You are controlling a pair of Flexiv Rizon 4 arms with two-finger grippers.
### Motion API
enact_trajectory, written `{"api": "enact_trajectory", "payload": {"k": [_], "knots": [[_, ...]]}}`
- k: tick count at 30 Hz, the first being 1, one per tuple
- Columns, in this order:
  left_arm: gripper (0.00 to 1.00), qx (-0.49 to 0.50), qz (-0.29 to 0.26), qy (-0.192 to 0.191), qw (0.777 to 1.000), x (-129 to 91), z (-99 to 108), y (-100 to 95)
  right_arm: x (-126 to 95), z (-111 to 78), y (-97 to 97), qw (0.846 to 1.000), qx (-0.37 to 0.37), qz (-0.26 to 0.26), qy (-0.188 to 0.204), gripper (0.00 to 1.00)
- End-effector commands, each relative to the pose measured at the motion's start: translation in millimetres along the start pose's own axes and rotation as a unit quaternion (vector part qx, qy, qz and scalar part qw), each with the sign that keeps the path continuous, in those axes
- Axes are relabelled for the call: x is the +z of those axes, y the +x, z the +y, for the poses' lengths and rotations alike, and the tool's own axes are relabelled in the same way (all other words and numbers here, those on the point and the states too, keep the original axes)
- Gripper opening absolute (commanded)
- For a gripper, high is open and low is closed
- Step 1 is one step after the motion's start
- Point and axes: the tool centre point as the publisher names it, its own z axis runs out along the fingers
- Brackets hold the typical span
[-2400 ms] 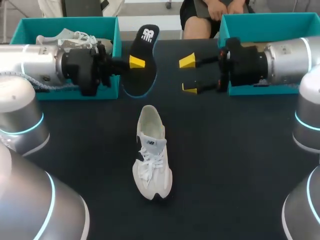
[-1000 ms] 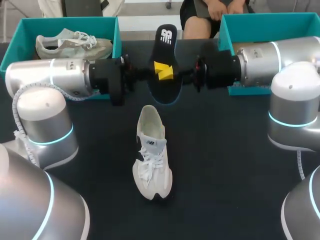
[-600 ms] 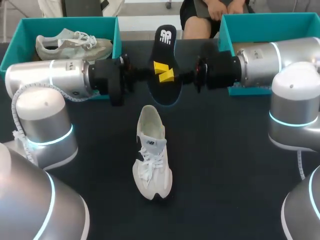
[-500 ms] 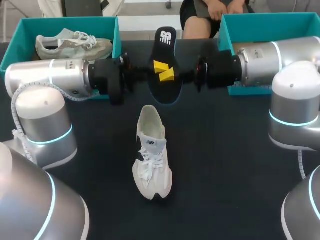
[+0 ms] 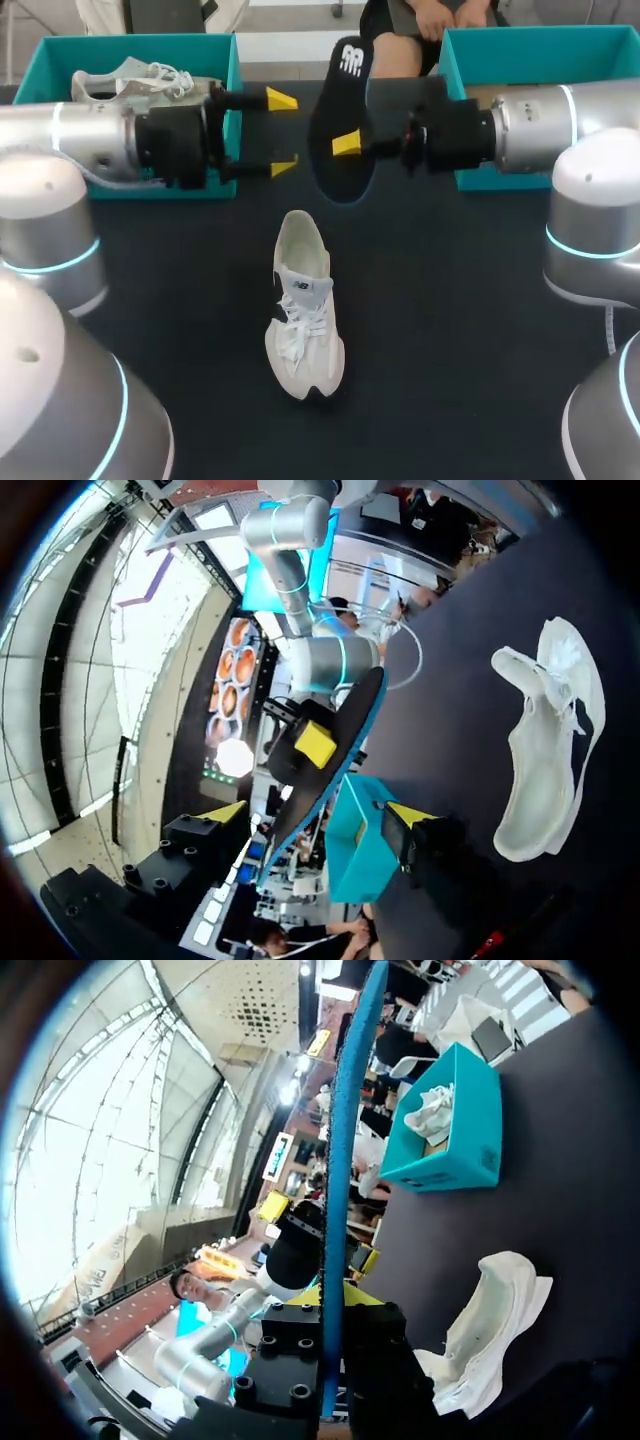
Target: Take the shoe out of the shoebox, open the shoe tongue, remove and reinsert the insole, then place the shoe into the shoebox
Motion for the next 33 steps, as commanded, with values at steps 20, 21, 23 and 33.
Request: {"api": "enact_trajectory", "payload": {"k": [20,21,23,33], "knots": [[1.0,-0.375,0.118,-0.088,0.915,-49,8,38.6,1,11.4,7.4,0.985,-0.169,-0.018,-0.018,0.0],[1.0,-0.375,0.118,-0.088,0.915,-49,8,38.6,1,11.4,7.4,0.985,-0.169,-0.018,-0.018,0.0],[1.0,-0.375,0.118,-0.088,0.915,-49,8,38.6,1,11.4,7.4,0.985,-0.169,-0.018,-0.018,0.0],[1.0,-0.375,0.118,-0.088,0.915,-49,8,38.6,4,12.0,4.5,0.983,-0.18,-0.022,-0.01,0.0]]}}
